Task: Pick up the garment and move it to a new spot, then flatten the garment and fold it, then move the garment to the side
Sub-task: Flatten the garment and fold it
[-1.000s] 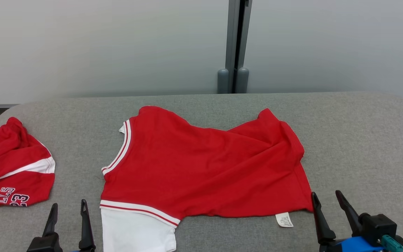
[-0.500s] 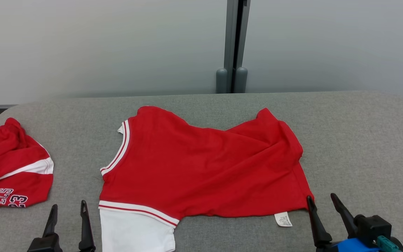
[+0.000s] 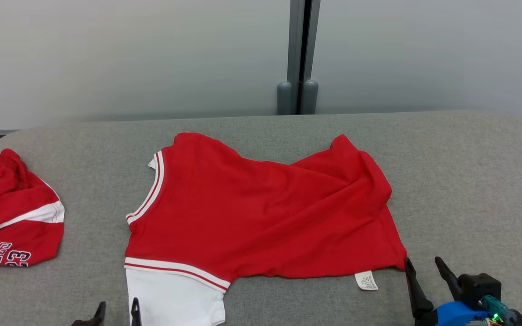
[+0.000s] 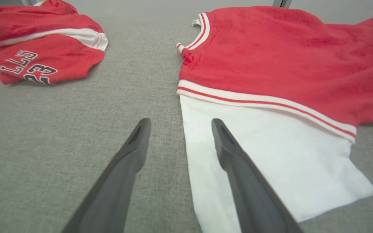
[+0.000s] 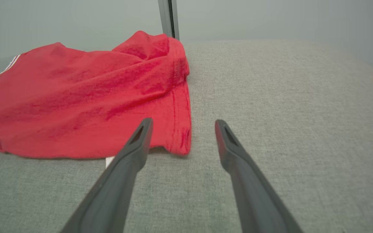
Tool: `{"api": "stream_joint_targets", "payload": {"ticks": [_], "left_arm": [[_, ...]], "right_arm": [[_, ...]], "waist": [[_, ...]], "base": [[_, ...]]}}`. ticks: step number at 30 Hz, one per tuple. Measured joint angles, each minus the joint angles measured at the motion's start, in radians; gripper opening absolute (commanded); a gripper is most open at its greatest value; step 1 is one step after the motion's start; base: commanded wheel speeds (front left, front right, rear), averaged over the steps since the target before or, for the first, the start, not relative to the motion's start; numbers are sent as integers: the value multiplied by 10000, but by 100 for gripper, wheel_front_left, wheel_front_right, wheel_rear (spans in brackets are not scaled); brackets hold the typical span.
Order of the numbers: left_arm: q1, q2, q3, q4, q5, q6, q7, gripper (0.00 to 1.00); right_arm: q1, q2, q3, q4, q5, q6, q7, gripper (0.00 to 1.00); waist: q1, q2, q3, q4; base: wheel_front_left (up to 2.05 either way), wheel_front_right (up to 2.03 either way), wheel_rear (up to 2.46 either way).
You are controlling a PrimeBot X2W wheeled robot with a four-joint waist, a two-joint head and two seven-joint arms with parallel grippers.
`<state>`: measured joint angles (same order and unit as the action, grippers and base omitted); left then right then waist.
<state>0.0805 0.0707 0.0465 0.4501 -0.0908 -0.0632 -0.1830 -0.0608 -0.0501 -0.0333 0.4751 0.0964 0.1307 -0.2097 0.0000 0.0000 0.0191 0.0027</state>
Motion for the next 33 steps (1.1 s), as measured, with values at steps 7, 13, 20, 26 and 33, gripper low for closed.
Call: {"api": "stream_joint_targets", "payload": {"ticks": [7,13,20,26,33], "left_arm": [[2,-67,-596,596,-242,-293,777,100],[-68,-65,-834,966,-474,-385,1007,100],[-415,-59,-993,1465,-761,-485,976,100],[-588,-8,-1452,1724,-1009,-525,988,45],[-636,-90,-1779,1618,-1482,-606,499,0]], "right_arm": [[-839,-12,-159,1354,-163,0,-44,100],[-1500,-19,-290,2591,-242,0,-132,100],[-2074,-27,-343,3986,-311,0,-313,100],[-2381,-46,-163,4566,-36,-2,-468,0],[-2320,-6,345,3578,832,0,-514,0]], "waist": [[1,0,241,170],[0,-1,433,236],[-1,-1,570,397],[-1,-2,579,445],[2,3,426,363]], "base": [[0,0,0],[0,0,0],[0,0,0],[0,0,0],[0,0,0]]}}
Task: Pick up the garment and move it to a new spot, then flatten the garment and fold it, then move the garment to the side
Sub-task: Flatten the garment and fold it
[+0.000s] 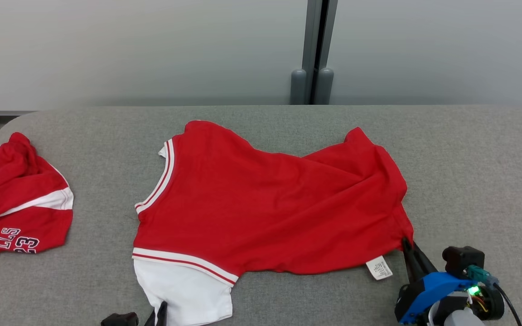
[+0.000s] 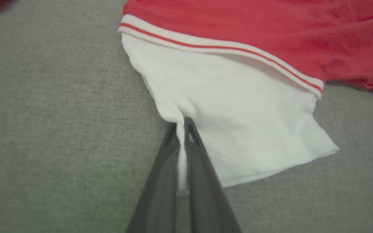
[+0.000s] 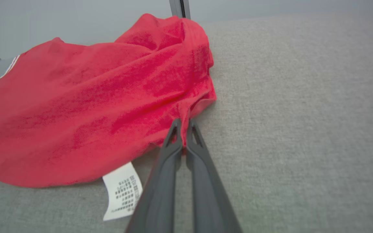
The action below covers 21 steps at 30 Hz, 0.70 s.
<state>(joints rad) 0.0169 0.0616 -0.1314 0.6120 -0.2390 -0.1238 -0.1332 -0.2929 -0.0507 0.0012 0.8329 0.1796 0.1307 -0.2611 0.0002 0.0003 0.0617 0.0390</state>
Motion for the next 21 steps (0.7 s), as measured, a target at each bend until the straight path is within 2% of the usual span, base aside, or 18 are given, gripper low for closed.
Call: {"api": "stream_joint_targets", "payload": {"ticks": [5,10,12,16,21], "left_arm": [[-498,90,-69,-867,-499,-6,-355,0],[-1996,550,-171,-1935,-1386,-8,-188,0],[-2910,708,-63,-2144,-1987,-10,36,0],[-5140,1373,198,-2056,-2615,-23,623,0],[-8440,1944,261,-1281,-2886,-23,1289,0]], "right_arm": [[89,-6,476,-1388,639,0,-4,0],[-835,-263,1014,-1893,1058,0,-6,0],[-1605,-378,1227,-1822,1300,0,2,0],[-3649,-763,1532,-1457,1538,0,102,0],[-6742,-790,1409,-359,2366,0,639,0]], "waist": [[0,1,1,-72],[0,1,289,-239],[0,1,470,-300],[1,1,1098,-556],[2,2,2045,-877]], "base": [[0,0,0],[0,0,0],[0,0,0],[0,0,0],[0,0,0]]}}
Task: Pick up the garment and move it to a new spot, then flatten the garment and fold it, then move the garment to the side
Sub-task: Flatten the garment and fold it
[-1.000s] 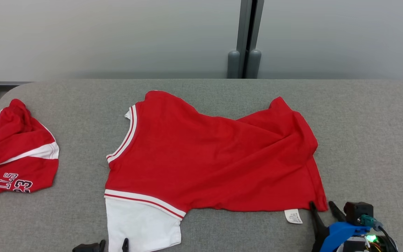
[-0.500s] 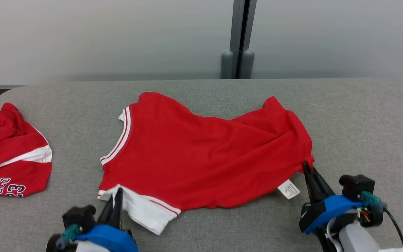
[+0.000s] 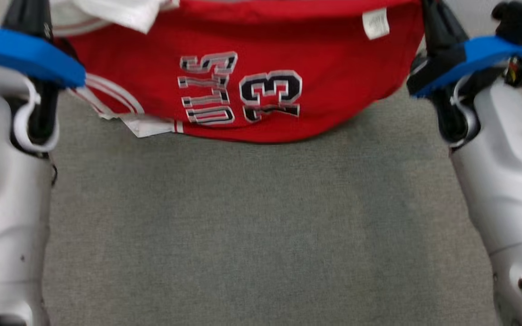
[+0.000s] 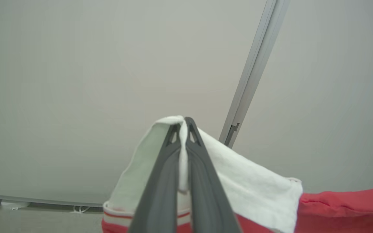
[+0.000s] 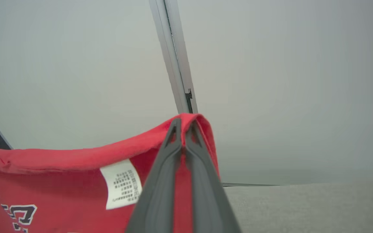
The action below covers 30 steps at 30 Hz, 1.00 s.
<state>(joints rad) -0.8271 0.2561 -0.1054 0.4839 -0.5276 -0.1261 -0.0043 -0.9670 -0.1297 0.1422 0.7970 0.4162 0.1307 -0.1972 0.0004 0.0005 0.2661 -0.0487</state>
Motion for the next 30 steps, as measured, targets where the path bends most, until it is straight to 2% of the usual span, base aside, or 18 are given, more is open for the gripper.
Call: {"api": "stream_joint_targets", "payload": {"ticks": [4,9,18,24,30], "left_arm": [[-2614,-21,52,897,-299,0,372,0],[-5585,-15,-161,2079,-217,0,449,0],[-8771,-376,-1306,3864,59,-33,-217,0],[-8941,-585,-2230,4441,-489,-35,-738,0],[-7079,-600,-3074,4487,-1290,-35,-1756,0]], "right_arm": [[-2363,-138,-58,897,514,0,474,0],[-4800,-573,-100,1799,546,0,642,0],[-7216,-1024,-115,3080,516,0,403,0],[-7286,-974,136,3496,792,0,190,0],[-5612,-690,673,3348,1593,0,-165,0]], "waist": [[0,0,669,-90],[-1,0,1290,-62],[-7,-8,1666,7],[-2,-6,2046,62],[-3,-6,2056,155]], "base": [[0,0,0],[0,0,0],[0,0,0],[0,0,0],[0,0,0]]}}
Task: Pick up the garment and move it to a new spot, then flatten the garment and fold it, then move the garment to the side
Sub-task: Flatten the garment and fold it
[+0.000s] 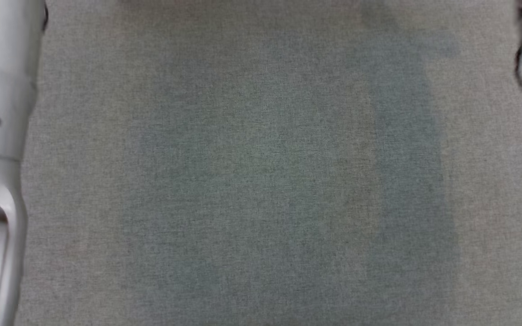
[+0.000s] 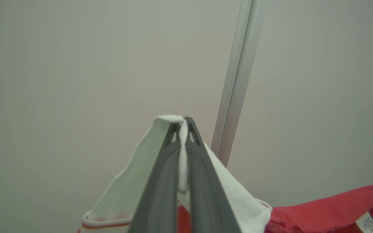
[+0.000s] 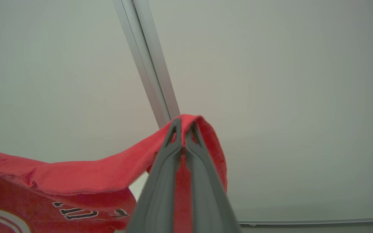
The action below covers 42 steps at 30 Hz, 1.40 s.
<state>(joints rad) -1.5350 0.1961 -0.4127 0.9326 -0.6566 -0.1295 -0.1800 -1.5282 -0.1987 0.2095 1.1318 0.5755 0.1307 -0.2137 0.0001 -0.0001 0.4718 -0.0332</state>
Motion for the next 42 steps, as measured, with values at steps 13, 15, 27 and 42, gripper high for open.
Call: {"api": "stream_joint_targets", "payload": {"ticks": [13,15,27,42], "left_arm": [[6280,548,416,-2472,-581,163,-817,0],[7510,453,660,-3127,-380,313,-817,0],[13052,-267,1756,-6034,63,882,-815,0],[17351,-251,1939,-8349,86,1764,-755,0]], "right_arm": [[5798,-222,1745,-2424,2472,0,-443,0],[6670,-372,1881,-2855,2855,0,-460,0],[11018,-1022,1687,-4675,3772,0,-476,0],[14798,-1026,763,-6575,3200,0,-222,0]], "waist": [[-3,0,-1158,99],[-3,0,-1354,109],[-4,-1,-2661,281],[-2,0,-3860,189]], "base": [[0,0,0],[0,0,0],[0,0,0],[0,0,0]]}}
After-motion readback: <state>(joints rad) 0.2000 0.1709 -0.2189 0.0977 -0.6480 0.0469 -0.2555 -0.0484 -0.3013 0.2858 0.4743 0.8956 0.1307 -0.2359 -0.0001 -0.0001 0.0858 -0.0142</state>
